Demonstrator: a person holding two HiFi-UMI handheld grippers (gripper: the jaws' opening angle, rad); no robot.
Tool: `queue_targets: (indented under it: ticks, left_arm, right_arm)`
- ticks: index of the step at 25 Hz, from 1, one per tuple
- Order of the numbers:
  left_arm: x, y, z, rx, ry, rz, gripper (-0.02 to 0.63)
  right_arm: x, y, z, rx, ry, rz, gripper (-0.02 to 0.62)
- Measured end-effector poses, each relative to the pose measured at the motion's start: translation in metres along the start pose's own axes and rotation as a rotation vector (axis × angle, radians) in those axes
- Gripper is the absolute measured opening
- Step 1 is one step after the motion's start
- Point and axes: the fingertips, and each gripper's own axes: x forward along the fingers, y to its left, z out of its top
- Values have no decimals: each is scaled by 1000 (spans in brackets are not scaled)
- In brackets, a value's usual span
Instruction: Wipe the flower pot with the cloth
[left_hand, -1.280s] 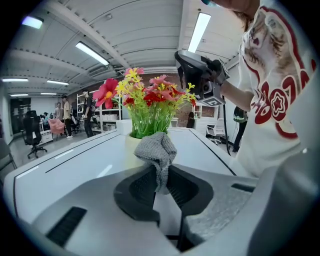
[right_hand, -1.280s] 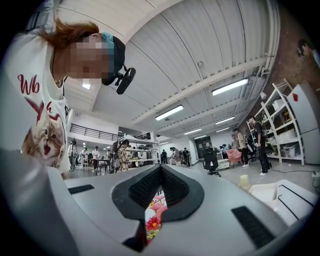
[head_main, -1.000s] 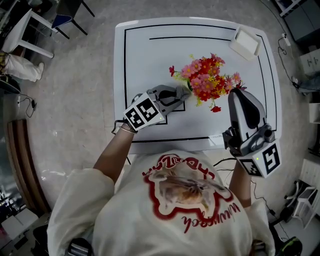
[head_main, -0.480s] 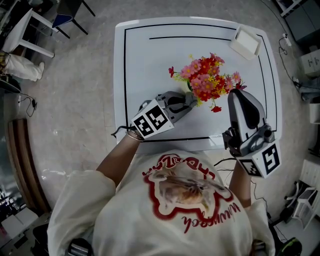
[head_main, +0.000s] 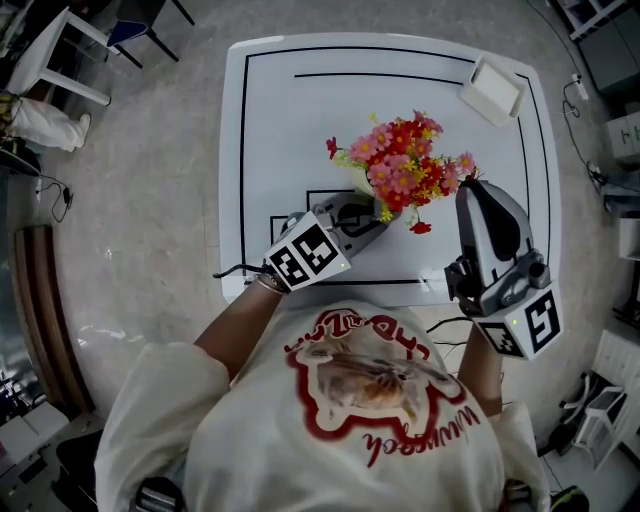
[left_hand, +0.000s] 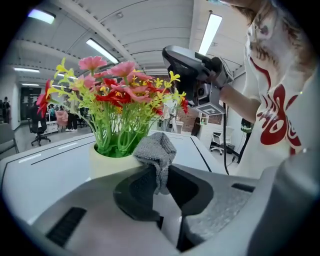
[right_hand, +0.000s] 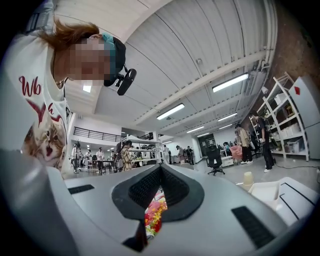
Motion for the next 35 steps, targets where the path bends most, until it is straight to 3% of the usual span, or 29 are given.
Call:
queue_targets:
  ticks: [11, 15, 23, 28, 35]
  left_arm:
    - [-17, -4, 10, -22, -137, 172, 43]
    - [-35, -11, 19, -29, -197, 231, 42]
    - [-112, -48, 68, 143, -278, 332, 41]
    - [-158, -83, 91, 161, -327, 402, 43]
    - [-197, -139, 94, 131, -405, 402, 42]
  right_arm:
    - [7, -21, -6, 32, 0, 156, -2]
    - [11, -15, -7, -8, 4, 185, -1]
    - [-11, 51, 7, -105, -4, 155, -1]
    - [-31, 119, 1, -134, 12, 167, -2]
    - [-68, 196, -12, -110, 29, 169, 0]
